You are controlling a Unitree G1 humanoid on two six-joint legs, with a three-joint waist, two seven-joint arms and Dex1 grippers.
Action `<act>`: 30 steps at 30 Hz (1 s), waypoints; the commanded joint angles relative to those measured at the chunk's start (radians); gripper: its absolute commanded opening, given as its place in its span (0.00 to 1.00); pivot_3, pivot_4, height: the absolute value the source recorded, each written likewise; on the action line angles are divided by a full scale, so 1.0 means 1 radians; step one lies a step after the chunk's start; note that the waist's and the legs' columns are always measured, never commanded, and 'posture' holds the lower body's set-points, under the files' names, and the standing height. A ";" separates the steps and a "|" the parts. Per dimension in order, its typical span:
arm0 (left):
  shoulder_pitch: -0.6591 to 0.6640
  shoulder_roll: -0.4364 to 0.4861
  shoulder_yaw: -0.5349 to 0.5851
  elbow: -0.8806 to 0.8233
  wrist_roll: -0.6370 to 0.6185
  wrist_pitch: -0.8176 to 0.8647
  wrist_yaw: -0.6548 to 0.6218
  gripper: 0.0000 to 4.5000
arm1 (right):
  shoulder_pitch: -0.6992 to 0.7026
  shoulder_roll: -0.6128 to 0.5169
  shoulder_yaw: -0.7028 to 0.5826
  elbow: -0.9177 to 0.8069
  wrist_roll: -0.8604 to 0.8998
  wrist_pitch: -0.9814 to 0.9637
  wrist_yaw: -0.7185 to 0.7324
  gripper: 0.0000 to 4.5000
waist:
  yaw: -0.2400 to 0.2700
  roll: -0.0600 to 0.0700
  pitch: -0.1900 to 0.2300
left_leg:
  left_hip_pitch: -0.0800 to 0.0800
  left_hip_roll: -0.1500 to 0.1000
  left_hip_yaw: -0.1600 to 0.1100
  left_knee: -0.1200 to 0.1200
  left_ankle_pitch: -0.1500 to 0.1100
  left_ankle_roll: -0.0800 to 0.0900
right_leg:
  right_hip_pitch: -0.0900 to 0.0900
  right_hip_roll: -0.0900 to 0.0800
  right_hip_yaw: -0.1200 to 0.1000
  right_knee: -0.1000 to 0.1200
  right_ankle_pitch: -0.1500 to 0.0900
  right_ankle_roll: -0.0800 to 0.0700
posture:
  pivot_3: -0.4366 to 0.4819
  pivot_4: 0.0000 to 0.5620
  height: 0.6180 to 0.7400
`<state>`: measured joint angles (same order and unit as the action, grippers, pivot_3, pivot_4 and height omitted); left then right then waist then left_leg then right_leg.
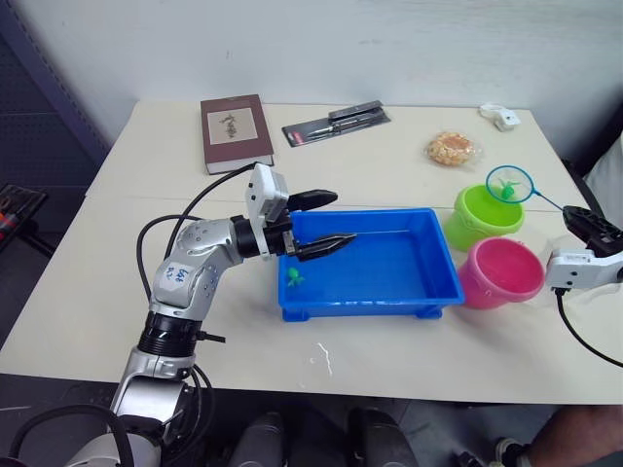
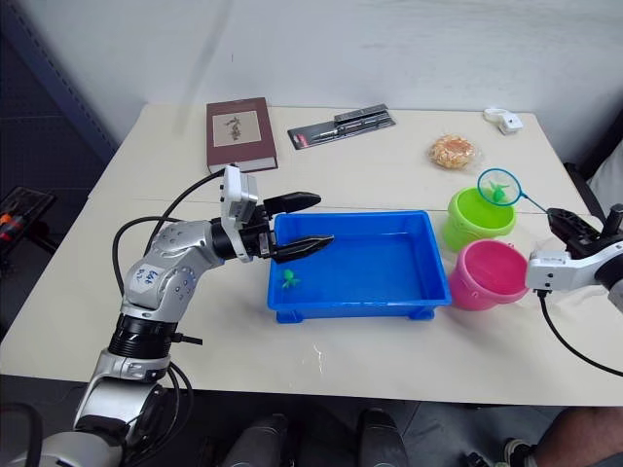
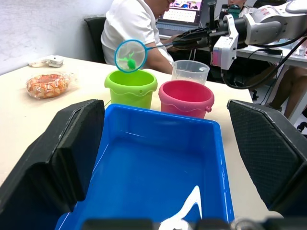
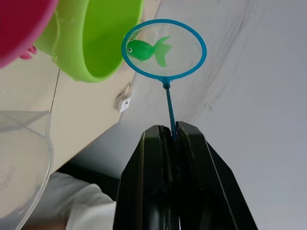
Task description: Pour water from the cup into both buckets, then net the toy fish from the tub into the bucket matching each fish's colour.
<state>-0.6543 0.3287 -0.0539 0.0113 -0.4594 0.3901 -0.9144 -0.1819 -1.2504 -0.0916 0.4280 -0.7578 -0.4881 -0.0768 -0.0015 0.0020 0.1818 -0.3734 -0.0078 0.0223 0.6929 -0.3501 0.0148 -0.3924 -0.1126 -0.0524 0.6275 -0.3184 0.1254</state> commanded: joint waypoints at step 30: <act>0.006 0.023 0.029 -0.021 -0.008 -0.036 -0.003 0.98 | 0.016 0.003 -0.103 -0.023 0.244 -0.048 0.041 0.00 | 0.000 0.001 0.000 | 0.001 0.000 0.001 -0.001 0.000 0.000 | 0.000 0.000 0.001 0.000 0.000 0.000 | 0.48 0.27 0.99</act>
<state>-0.6522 0.3349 -0.0526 0.0141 -0.4599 0.3811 -0.9029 -0.1446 -1.2475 -0.1290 0.4061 -0.6220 -0.5060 -0.0647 -0.0019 0.0030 0.1817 -0.3723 -0.0076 0.0233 0.6919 -0.3501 0.0147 -0.3924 -0.1123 -0.0516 0.6273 -0.3184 0.1254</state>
